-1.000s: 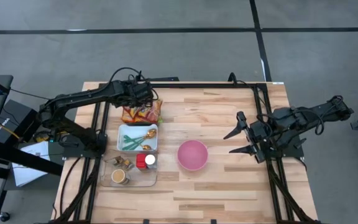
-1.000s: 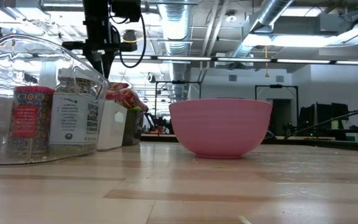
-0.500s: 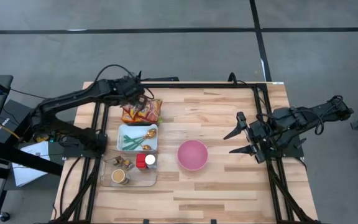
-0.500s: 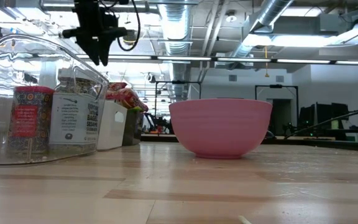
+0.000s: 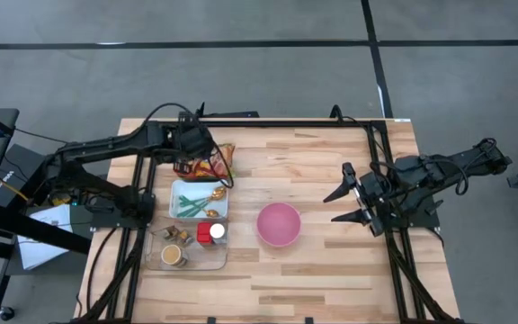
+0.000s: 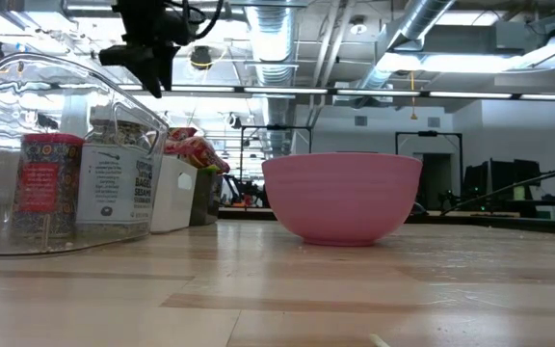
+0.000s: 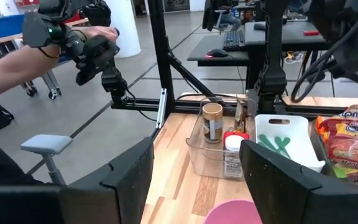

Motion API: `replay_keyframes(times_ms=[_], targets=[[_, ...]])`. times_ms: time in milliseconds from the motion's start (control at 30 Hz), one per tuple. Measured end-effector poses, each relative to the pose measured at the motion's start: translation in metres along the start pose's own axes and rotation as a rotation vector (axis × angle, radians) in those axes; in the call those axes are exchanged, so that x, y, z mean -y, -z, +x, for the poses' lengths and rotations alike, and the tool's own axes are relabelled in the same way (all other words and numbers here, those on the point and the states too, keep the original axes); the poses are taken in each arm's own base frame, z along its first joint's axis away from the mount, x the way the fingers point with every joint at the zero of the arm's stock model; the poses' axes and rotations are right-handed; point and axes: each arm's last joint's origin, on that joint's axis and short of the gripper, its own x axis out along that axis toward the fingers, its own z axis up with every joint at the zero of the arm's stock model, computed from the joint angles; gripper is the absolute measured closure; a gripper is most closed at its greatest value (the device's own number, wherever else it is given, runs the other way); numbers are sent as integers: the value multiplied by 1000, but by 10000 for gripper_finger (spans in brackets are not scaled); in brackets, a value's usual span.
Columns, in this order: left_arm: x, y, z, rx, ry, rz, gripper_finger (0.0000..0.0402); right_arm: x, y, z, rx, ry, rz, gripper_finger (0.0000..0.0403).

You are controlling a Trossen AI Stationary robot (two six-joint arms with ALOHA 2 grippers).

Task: Pick & Place Food Item
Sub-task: Put the red noodle pack into the black transparent bin

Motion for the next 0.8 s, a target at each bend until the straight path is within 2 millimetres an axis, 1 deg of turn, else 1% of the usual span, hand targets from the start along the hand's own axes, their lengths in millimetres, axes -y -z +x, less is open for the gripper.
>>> replay_keyframes(times_ms=[100,267,400,500,667,800], targets=[[0,3,1,-26,10,71,236,0,0,0,1,1,11,171],[12,4,12,-128,120,201,218,0,-1,2,15,1,22,171],[22,-2,26,-124,123,300,207,0,-3,2,27,0,23,171],[27,-3,31,-127,110,363,202,0,-3,2,35,2,37,171],[29,0,41,-128,140,362,204,0,-4,2,38,4,38,171],[31,1,47,-124,144,362,220,0,-4,2,40,6,38,171]])
